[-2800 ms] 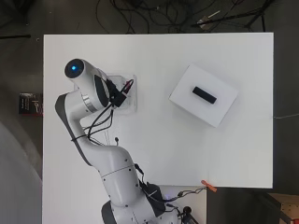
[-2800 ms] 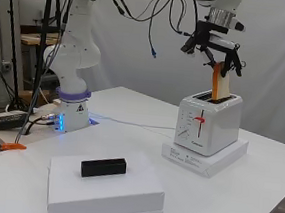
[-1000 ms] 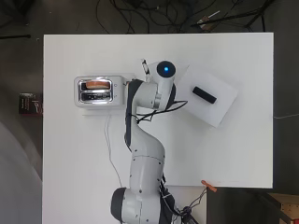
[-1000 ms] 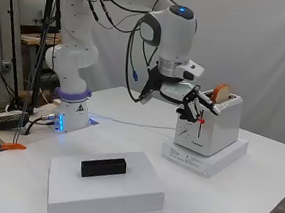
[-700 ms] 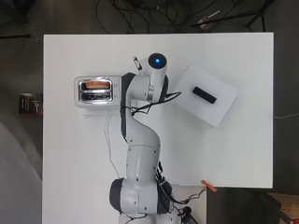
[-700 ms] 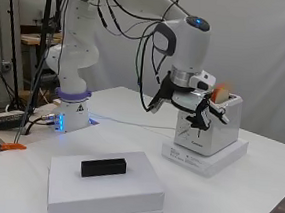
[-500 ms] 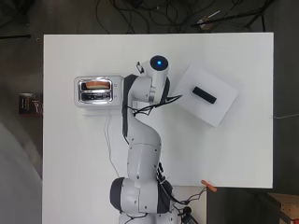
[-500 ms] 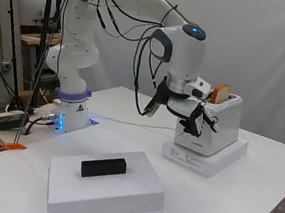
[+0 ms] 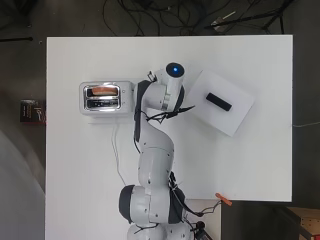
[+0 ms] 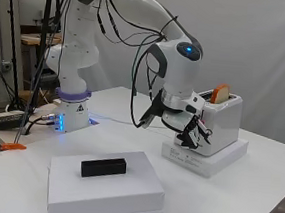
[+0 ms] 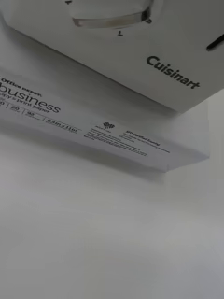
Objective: Teleoperate dual arm-hand system to toast a bread
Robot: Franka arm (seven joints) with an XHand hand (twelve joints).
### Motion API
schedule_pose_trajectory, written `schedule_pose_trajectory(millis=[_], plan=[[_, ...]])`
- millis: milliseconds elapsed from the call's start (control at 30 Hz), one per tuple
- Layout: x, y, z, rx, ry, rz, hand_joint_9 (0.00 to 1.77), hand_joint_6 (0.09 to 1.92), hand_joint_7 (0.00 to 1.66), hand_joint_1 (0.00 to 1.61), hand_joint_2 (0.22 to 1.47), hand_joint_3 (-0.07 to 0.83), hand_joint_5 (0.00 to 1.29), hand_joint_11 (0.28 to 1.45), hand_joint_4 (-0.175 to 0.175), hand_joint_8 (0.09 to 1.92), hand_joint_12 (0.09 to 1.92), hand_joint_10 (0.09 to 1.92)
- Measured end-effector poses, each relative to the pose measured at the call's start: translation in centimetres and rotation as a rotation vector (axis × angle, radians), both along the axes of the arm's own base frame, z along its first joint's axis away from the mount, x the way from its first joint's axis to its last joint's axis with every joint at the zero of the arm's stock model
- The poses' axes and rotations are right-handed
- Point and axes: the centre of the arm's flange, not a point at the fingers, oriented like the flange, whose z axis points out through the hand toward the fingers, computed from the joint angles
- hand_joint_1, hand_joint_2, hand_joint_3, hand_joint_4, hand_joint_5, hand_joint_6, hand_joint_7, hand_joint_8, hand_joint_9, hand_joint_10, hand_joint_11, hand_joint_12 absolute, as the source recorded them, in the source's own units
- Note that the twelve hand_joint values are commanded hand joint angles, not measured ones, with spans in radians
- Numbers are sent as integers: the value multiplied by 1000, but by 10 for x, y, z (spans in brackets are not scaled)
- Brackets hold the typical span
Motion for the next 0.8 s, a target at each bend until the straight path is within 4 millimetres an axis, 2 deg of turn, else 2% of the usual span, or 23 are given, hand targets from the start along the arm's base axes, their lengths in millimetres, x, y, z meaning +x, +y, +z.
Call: schedule_pose_trajectory(millis=[100, 200, 300, 467, 567, 700, 733, 800], plan=[[0, 7, 0, -1, -10, 26, 1087, 87, 953, 180, 1110, -1, 489, 633, -92, 1858, 1657, 1838], [3, 16, 7, -5, -30, 59, 1111, 87, 966, 154, 1112, 1, 510, 654, -82, 1854, 1679, 1840], [6, 16, 11, -8, -39, 68, 1130, 87, 980, 151, 1113, 0, 518, 669, -83, 1852, 1705, 1843], [-1, -3, -28, 21, 21, 47, 1130, 87, 974, 221, 1100, -3, 480, 672, -94, 1818, 1712, 1831], [-2, -9, -45, 4, 61, 8, 1057, 87, 931, 233, 1090, -2, 464, 606, -90, 1679, 1587, 1743], [-4, -11, -61, 3, 76, 0, 1010, 87, 896, 246, 1080, -1, 492, 574, -67, 1619, 1498, 1694], [-3, -10, -63, 7, 74, 7, 980, 87, 872, 248, 1077, -1, 504, 556, -60, 1592, 1419, 1658], [0, -10, -65, 8, 65, 14, 941, 87, 862, 255, 1075, -1, 494, 545, -47, 1348, 1108, 1401]])
